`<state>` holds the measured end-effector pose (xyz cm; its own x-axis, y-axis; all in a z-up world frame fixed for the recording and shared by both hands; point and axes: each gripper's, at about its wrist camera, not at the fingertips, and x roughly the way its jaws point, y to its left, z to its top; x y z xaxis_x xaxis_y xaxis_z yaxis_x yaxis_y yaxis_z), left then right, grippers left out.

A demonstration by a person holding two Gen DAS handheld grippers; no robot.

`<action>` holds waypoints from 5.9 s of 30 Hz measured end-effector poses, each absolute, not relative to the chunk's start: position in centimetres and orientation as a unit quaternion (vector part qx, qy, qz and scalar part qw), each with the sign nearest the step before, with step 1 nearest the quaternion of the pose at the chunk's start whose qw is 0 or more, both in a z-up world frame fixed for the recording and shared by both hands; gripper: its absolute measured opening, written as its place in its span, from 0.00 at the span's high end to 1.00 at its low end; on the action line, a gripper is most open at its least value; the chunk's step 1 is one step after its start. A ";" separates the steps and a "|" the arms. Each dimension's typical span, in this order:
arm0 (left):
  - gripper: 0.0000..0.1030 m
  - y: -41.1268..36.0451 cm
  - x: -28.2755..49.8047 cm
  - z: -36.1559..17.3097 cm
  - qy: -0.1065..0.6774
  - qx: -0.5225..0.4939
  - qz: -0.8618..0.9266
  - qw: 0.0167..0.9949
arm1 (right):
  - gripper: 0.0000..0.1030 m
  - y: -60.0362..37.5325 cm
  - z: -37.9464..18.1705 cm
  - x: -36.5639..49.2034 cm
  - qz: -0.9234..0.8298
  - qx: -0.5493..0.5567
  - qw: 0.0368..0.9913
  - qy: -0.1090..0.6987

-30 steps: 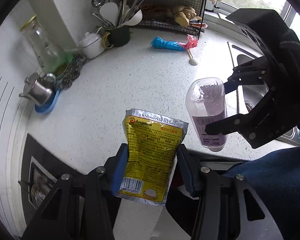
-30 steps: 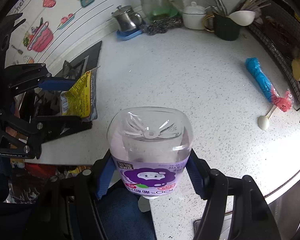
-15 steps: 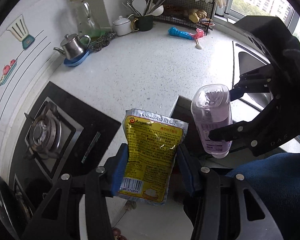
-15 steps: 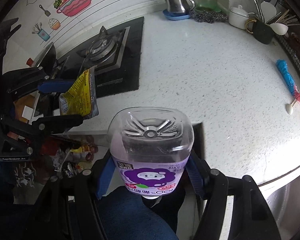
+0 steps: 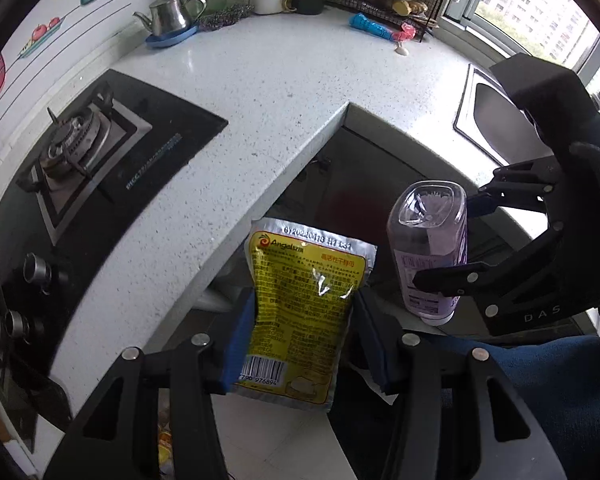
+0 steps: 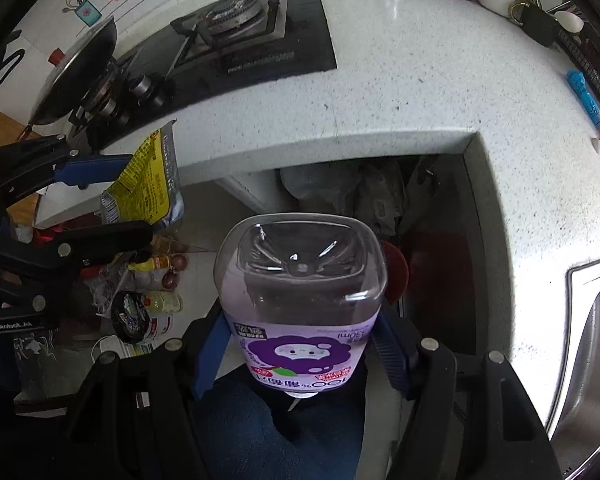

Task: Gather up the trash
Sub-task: 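Carry the yellow packet and juice bottle down toward the red bin, then open the right tool dropping the juice bottle into the bin while the left holds the packet, then open the left tool dropping the yellow snack packet into the red bin, then raise both tools up over the counter toward the blue bag, then grasp the blue-and-pink plastic bag with the right tool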

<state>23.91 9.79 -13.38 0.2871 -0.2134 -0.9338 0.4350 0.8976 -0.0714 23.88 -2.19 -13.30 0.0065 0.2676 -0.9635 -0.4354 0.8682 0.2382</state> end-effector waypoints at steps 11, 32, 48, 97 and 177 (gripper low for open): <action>0.54 8.4 23.8 -24.9 0.589 0.034 -0.121 0.798 | 0.38 -1.0 -23.2 23.5 0.225 -0.079 0.693 0.680; 0.54 5.1 27.7 -48.3 0.625 0.034 -0.095 0.774 | 0.38 -6.0 -46.6 26.7 0.199 -0.079 0.702 0.680; 0.54 5.0 28.9 -50.0 0.629 0.066 -0.095 0.769 | 0.02 -7.8 -48.3 26.0 0.204 -0.094 0.739 0.635; 0.50 -1.1 32.5 -52.9 0.628 0.094 -0.202 0.746 | 0.01 -12.0 -45.7 23.9 0.009 -0.024 0.788 0.615; 0.00 -12.9 55.3 -10.8 0.538 0.137 -0.172 0.814 | 0.01 -26.9 -8.8 47.4 0.069 -0.051 0.856 0.510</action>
<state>55.28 -12.91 -10.82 0.3627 -0.1323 -0.9225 0.4277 0.9031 0.0386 47.45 -26.88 -8.77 0.4705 0.0669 -0.8798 -0.1708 0.9852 -0.0164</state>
